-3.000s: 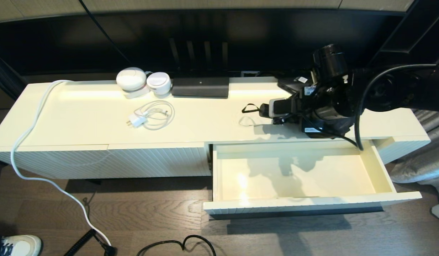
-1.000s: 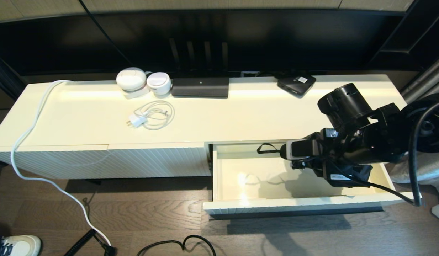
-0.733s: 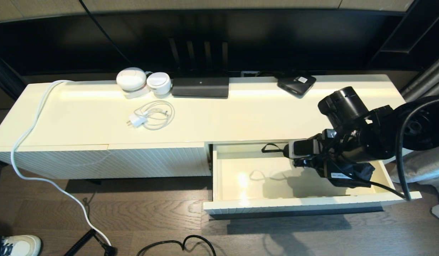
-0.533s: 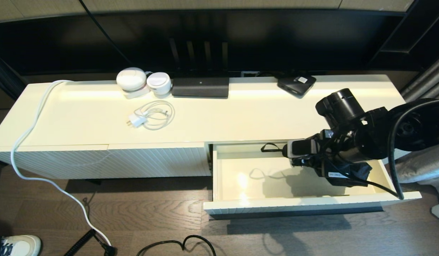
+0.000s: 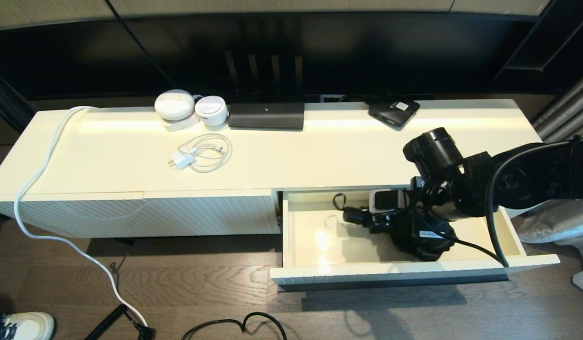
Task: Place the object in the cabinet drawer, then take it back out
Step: Put the umbrella in the drawer
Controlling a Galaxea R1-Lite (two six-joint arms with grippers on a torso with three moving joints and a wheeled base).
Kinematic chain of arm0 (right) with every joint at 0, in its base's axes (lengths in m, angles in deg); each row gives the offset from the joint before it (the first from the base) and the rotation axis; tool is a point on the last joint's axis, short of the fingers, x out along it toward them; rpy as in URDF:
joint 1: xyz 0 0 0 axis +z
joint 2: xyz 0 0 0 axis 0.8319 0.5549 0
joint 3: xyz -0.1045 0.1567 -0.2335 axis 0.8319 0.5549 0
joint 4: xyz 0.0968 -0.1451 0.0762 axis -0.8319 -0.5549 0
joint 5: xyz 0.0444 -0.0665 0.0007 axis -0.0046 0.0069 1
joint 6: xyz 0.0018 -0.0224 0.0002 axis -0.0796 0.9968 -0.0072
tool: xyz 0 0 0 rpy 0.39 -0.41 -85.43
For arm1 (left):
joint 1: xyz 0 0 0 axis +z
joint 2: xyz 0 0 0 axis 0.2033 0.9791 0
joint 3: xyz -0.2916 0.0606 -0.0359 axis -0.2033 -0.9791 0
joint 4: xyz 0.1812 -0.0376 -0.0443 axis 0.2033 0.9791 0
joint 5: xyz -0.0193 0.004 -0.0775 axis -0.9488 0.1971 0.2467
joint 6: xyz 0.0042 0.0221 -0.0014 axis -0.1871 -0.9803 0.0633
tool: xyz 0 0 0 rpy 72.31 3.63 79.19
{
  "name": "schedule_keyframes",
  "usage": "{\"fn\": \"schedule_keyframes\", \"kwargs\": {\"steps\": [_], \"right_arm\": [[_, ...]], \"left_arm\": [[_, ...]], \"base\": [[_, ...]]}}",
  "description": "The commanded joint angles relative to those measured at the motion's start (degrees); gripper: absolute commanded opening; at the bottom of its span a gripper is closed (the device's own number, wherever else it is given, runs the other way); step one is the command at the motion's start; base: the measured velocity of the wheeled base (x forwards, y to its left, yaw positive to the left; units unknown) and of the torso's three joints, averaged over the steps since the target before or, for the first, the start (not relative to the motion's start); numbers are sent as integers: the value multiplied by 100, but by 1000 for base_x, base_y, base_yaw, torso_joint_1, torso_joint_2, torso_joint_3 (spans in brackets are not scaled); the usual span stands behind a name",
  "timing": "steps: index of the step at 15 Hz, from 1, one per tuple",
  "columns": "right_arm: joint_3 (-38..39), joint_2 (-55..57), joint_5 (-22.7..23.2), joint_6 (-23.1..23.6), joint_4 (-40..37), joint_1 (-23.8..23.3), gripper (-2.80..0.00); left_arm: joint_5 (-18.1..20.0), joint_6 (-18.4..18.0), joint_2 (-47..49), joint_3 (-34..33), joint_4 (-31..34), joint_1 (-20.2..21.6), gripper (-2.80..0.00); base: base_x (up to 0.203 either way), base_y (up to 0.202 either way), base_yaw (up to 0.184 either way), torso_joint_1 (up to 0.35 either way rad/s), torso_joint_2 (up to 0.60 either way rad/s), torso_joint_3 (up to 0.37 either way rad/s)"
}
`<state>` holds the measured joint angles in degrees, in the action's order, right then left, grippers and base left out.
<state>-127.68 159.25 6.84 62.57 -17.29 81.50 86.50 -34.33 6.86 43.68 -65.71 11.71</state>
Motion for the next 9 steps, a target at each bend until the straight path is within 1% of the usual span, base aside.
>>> {"fn": "schedule_keyframes", "kwargs": {"steps": [1,3,5,8,9], "right_arm": [[17,58,-12,26,0,1,0],[52,35,7,4,97,3,0],[2,-112,198,37,91,36,0],[-86,-577,343,54,73,135,0],[-46,-772,453,69,12,167,0]], "left_arm": [[2,-4,-9,0,0,2,-280],[2,-4,-9,0,0,2,-280],[2,-4,-2,0,0,2,-280],[2,-4,-9,0,0,2,-280],[2,-4,-9,0,0,2,-280]], "base": [[0,0,0,0,0,0],[0,0,0,0,0,0],[0,0,0,0,0,0],[0,0,0,0,0,0],[0,0,0,0,0,0]]}}
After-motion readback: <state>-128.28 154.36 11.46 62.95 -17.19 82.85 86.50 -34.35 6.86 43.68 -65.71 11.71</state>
